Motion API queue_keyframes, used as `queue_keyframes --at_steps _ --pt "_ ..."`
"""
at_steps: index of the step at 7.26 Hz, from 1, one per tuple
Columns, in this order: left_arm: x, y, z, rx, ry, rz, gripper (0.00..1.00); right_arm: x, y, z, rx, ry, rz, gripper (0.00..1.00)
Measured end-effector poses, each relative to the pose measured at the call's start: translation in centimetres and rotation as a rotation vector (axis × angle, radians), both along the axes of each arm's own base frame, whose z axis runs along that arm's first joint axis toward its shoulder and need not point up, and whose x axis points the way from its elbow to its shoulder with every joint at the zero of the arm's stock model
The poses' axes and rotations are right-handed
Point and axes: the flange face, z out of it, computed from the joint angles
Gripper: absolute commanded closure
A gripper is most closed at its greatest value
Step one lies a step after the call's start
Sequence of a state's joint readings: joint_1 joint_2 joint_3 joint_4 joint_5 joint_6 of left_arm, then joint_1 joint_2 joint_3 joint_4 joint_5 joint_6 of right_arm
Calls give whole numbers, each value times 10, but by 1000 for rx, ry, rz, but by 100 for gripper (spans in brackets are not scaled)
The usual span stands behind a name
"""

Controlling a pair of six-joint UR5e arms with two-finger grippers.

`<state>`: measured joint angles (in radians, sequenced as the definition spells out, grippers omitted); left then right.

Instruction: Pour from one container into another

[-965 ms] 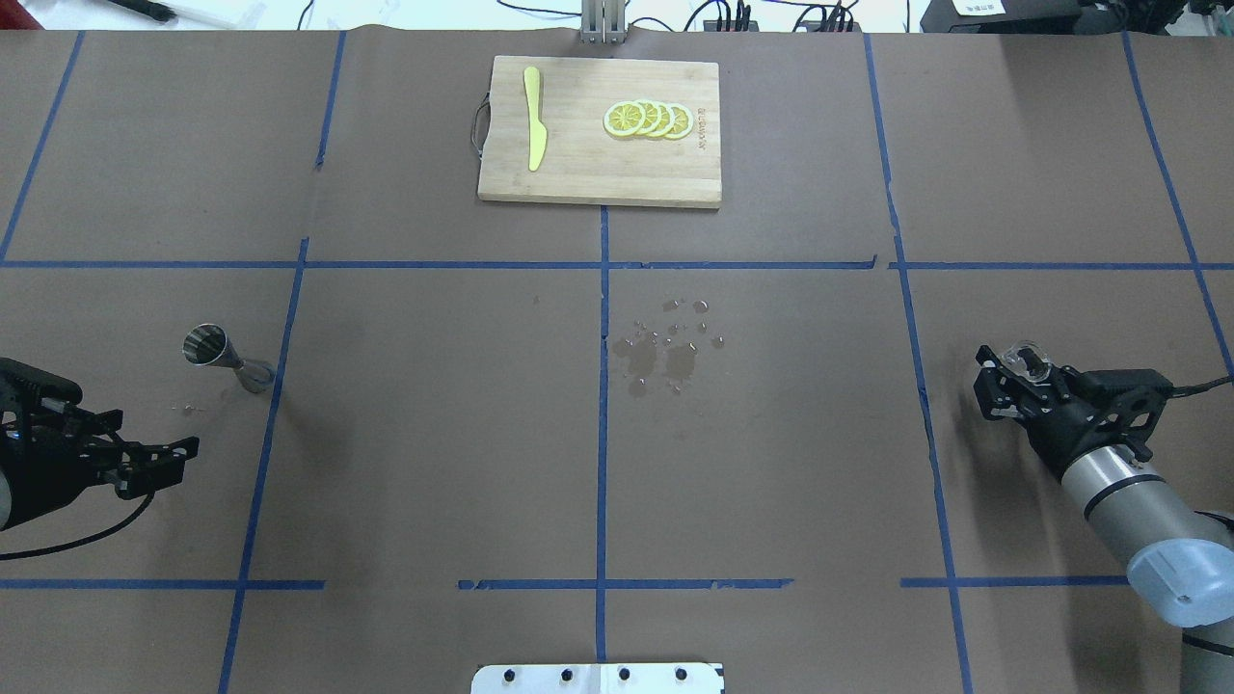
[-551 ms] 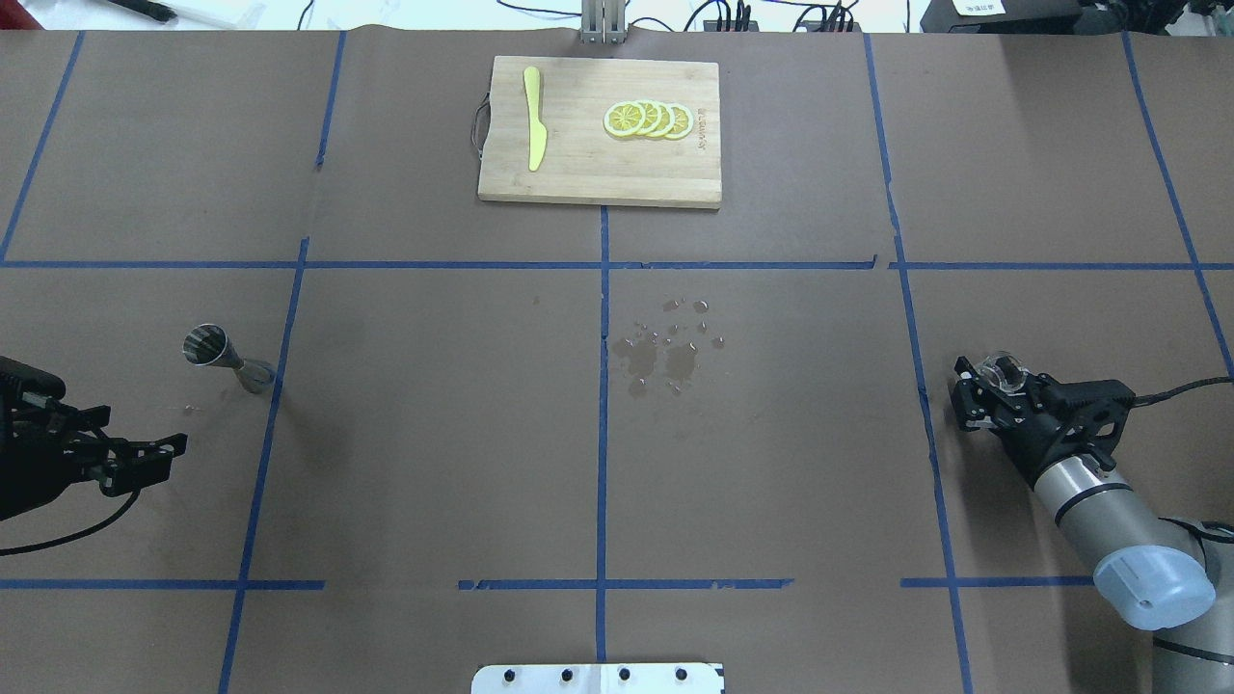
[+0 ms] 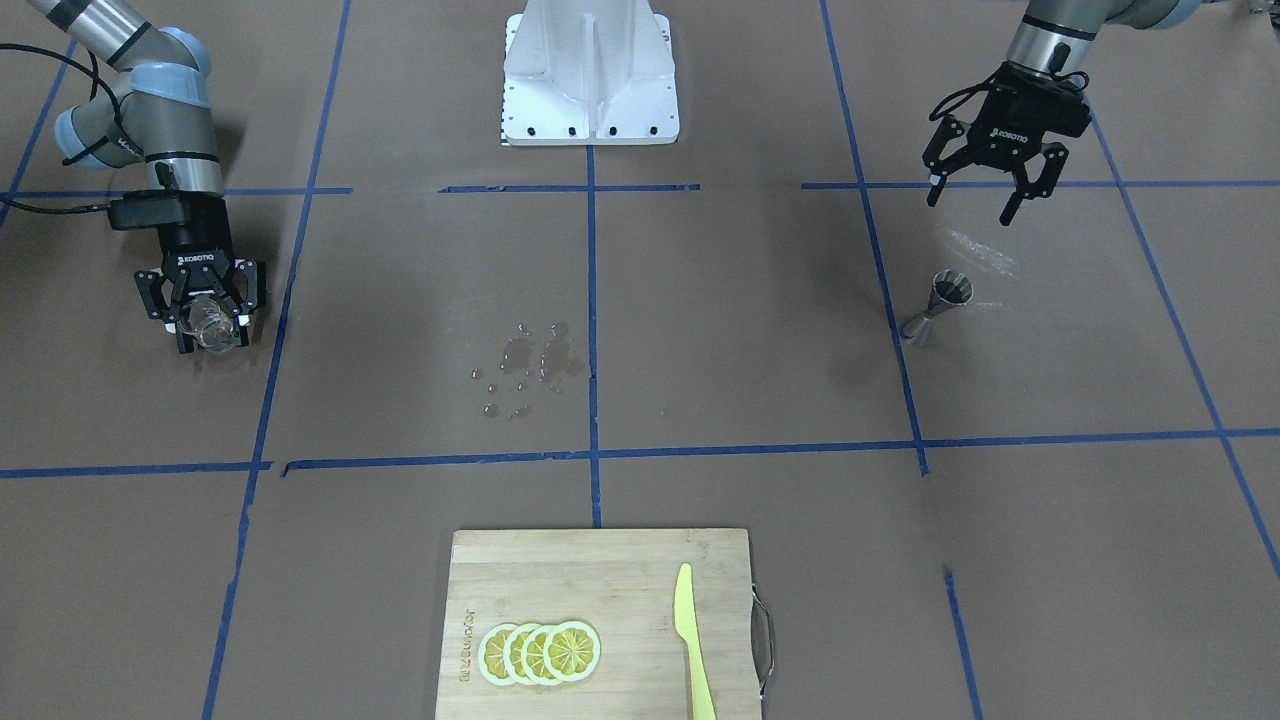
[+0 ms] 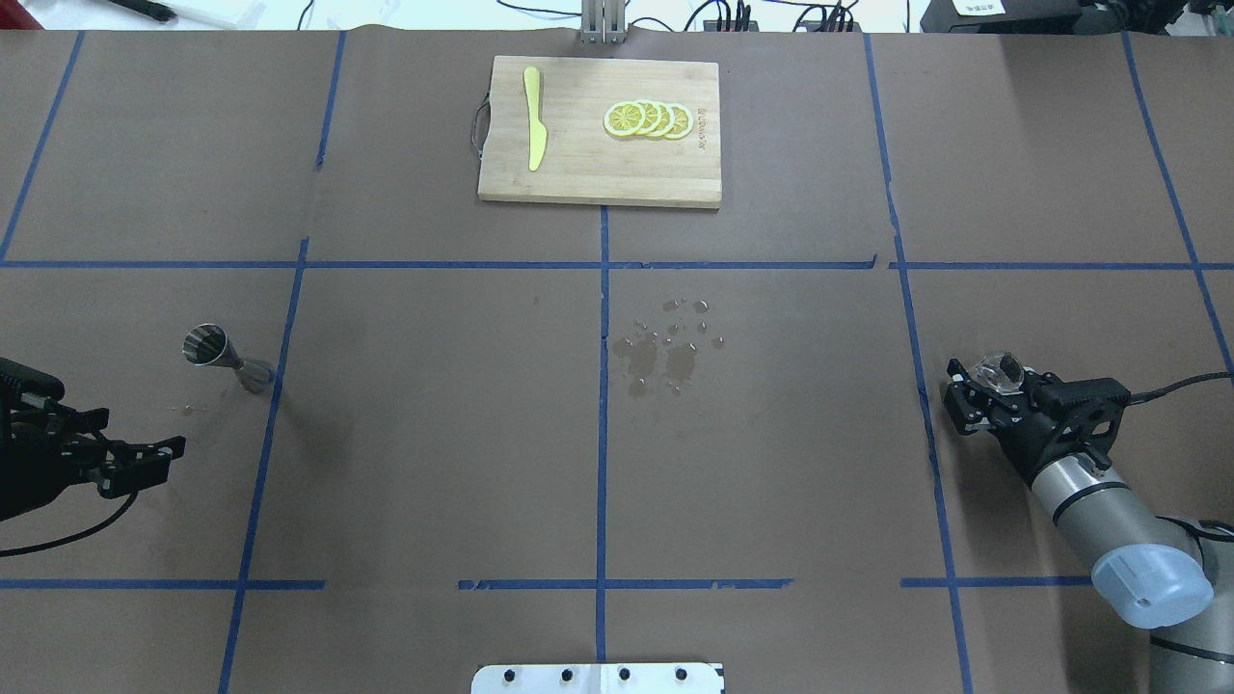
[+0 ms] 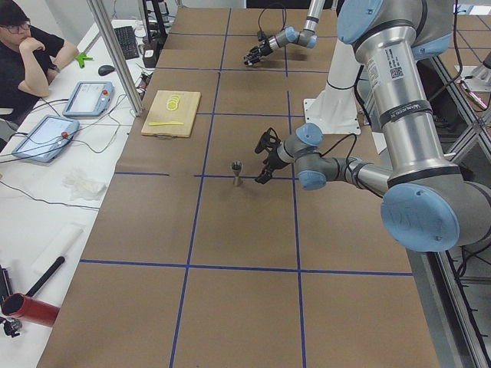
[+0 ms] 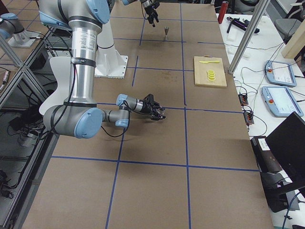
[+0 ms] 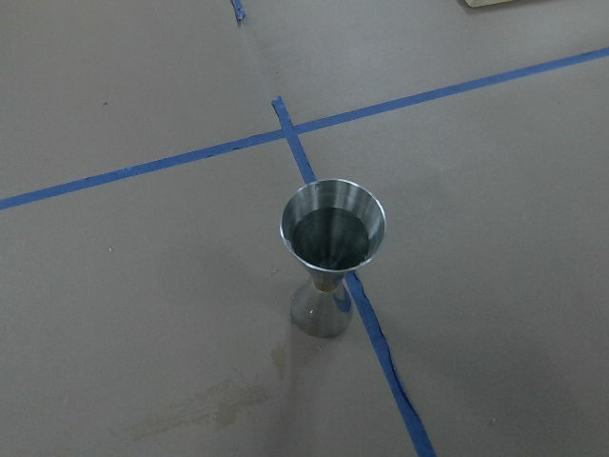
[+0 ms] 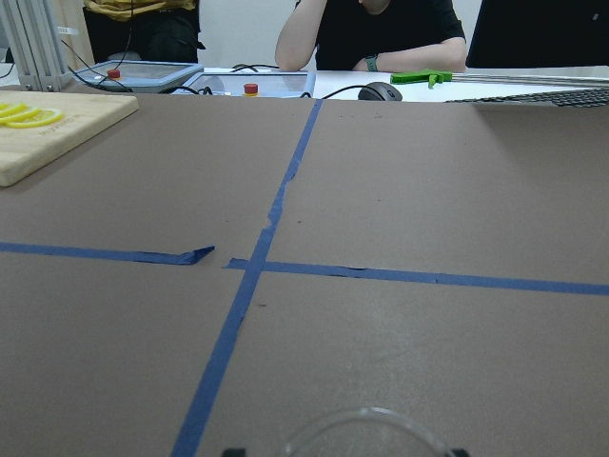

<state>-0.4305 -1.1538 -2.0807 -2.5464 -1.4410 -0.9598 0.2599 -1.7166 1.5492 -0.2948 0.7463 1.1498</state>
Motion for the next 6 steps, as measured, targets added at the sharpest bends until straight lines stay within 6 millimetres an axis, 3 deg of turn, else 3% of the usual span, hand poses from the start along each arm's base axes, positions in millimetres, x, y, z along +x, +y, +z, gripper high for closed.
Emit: queue_keyframes --at_steps 3,6 --pt "0 0 0 -1 1 0 0 7 2 -14 17 14 -28 0" --pt "-1 2 -8 -5 20 19 0 52 21 -6 -28 60 -125 0"
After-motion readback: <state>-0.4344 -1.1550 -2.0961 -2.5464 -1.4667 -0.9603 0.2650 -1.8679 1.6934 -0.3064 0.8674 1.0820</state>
